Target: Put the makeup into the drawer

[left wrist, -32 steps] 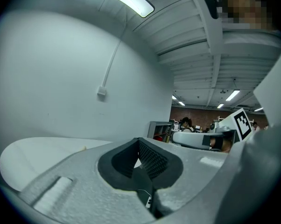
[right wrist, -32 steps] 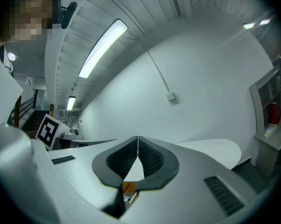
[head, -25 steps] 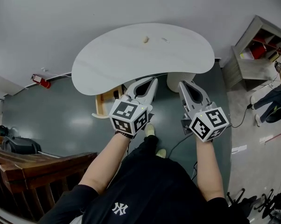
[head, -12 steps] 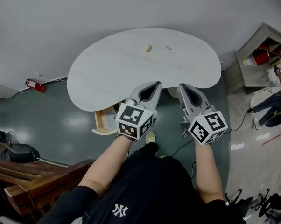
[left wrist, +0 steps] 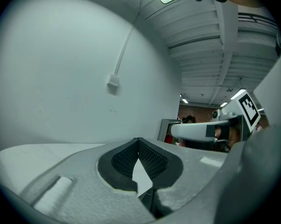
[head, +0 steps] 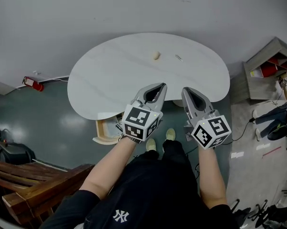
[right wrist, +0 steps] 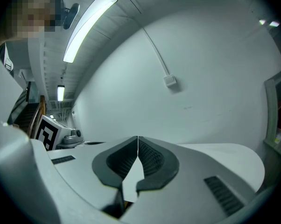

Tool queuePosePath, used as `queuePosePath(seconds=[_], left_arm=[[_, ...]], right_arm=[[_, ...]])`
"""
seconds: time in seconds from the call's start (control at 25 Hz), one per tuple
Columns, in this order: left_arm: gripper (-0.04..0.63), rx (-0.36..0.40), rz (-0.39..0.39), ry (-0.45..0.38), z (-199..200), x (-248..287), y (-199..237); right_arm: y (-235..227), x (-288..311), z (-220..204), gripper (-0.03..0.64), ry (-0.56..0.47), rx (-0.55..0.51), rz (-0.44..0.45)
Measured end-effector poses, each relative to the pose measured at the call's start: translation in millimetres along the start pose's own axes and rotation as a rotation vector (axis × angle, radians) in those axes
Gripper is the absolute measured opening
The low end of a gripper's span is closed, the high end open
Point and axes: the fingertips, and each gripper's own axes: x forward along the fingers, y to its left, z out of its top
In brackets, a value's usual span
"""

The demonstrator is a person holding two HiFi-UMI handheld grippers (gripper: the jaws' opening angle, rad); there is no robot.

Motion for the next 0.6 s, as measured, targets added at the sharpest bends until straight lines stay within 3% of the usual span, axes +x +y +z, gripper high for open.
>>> queuePosePath(seconds=[0.6], left_arm=[[0.008, 0.003, 0.152, 0.101, -23, 100, 88]], right_arm=[[-79, 116, -11, 0.017, 0.097, 0.046, 0.138]])
